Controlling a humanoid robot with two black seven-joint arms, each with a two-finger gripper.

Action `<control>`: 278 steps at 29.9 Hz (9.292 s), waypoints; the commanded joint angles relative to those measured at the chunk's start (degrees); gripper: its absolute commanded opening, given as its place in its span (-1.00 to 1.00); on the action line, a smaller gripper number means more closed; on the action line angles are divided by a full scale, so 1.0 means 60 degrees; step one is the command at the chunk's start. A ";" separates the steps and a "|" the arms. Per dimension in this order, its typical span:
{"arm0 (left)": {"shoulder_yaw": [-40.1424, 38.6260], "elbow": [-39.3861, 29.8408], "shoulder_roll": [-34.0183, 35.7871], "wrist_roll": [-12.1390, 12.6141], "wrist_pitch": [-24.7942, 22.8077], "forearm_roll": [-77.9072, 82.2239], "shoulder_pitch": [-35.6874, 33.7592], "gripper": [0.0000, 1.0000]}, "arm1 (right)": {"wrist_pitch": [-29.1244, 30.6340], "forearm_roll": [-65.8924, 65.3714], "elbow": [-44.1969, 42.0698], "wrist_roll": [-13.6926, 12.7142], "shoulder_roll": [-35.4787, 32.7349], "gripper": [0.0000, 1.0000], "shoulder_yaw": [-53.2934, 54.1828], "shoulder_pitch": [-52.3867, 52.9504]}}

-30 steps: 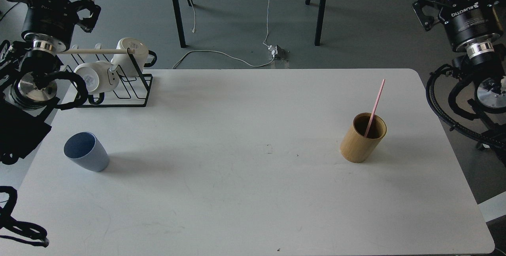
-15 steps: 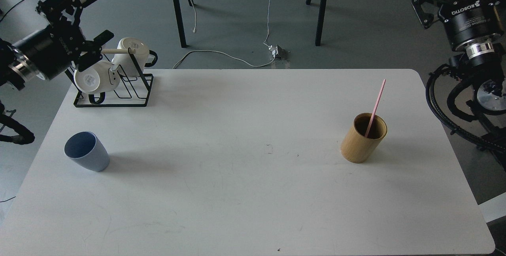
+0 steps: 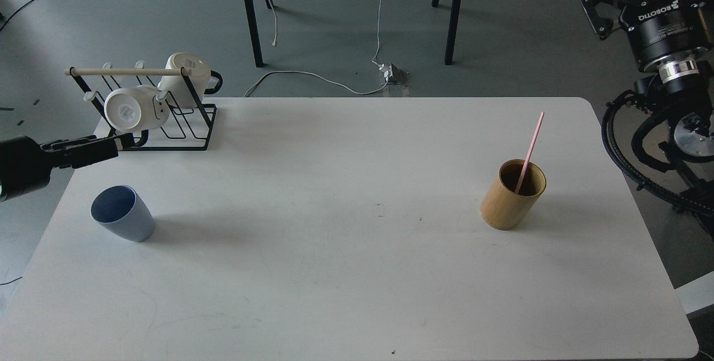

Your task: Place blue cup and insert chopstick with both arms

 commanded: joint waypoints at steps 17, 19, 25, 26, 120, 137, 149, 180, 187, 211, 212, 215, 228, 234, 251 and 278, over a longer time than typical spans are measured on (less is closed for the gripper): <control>0.1006 0.2950 -0.1564 0.0003 0.0506 0.1498 0.0067 0.72 | 0.0000 -0.0087 -0.0015 -0.0007 -0.0149 0.99 0.0145 0.0003; 0.1006 0.2950 -0.1564 0.0003 0.0506 0.1498 0.0082 0.58 | 0.0000 -0.0087 -0.0015 0.0008 -0.0164 0.99 0.0159 0.0003; 0.1415 0.2920 -0.1579 0.0003 0.0506 0.1498 0.0111 0.23 | 0.0000 -0.0087 -0.0044 0.0008 -0.0164 0.99 0.0160 0.0003; 0.1459 0.2862 -0.1579 0.0003 0.0506 0.1512 0.0125 0.20 | 0.0000 -0.0087 -0.0044 0.0008 -0.0164 0.99 0.0160 0.0003; 0.2222 0.0225 -0.8390 0.2429 -0.2915 0.6097 -0.3873 -0.70 | 0.0000 -0.0102 -0.0073 0.0008 -0.0867 0.99 0.0145 -0.0070; -0.1689 0.0239 -0.7014 0.2312 -0.2915 -0.3312 -0.3932 0.99 | -0.0562 -0.3012 0.2062 0.0022 -0.3545 0.99 -0.0558 -0.0128; -0.3285 0.1775 -0.6823 0.2224 -0.2915 -1.2737 -0.3185 0.99 | -0.2396 -0.8723 0.4994 -0.0081 -0.6710 0.99 -0.2872 -0.0129; -0.3843 0.5572 -0.6881 0.2297 -0.2915 -1.5744 -0.2995 0.99 | -0.4535 -1.6728 0.2608 -0.0110 -0.3504 -0.14 -0.6183 -0.0114; -0.3843 0.5572 -0.6911 0.2297 -0.2915 -1.5729 -0.3009 0.99 | -0.4535 -1.6713 0.2432 -0.0095 -0.3079 -0.20 -0.6227 0.0032; -0.3828 0.5572 -0.6852 0.2282 -0.2915 -1.5729 -0.3112 0.99 | -0.4506 -1.6713 0.2620 -0.0080 -0.3062 -0.99 -0.6330 0.0428; -0.3828 0.5572 -0.6838 0.2282 -0.2915 -1.5729 -0.3126 0.99 | -0.4491 -1.6699 0.2854 -0.0066 -0.3398 -0.99 -0.6315 0.0457; -0.3843 0.5572 -0.6823 0.2268 -0.2915 -1.5743 -0.3126 0.99 | -0.4476 -1.6684 0.3660 -0.0066 -0.4175 -0.99 -0.6315 0.0661; -0.3828 0.5572 -0.6779 0.2312 -0.2915 -1.5729 -0.3170 0.99 | -0.3965 -1.6450 0.5157 -0.0066 -0.5687 -0.99 -0.6227 0.3956; -0.3770 0.5572 -0.6603 0.2370 -0.2915 -1.5714 -0.3214 0.99 | -0.3876 -1.6318 0.4733 -0.0008 -0.3318 -0.99 -0.6330 0.3944; -0.3784 0.5586 -0.6530 0.2355 -0.2915 -1.5729 -0.3170 0.99 | -0.3964 -1.6098 0.2960 0.0008 0.0363 -0.99 -0.7077 0.2685; -0.3814 0.5645 -0.6530 0.2341 -0.2915 -1.5729 -0.3170 0.99 | -0.3978 -1.6098 0.2710 0.0022 0.0671 -0.09 -0.6931 0.2156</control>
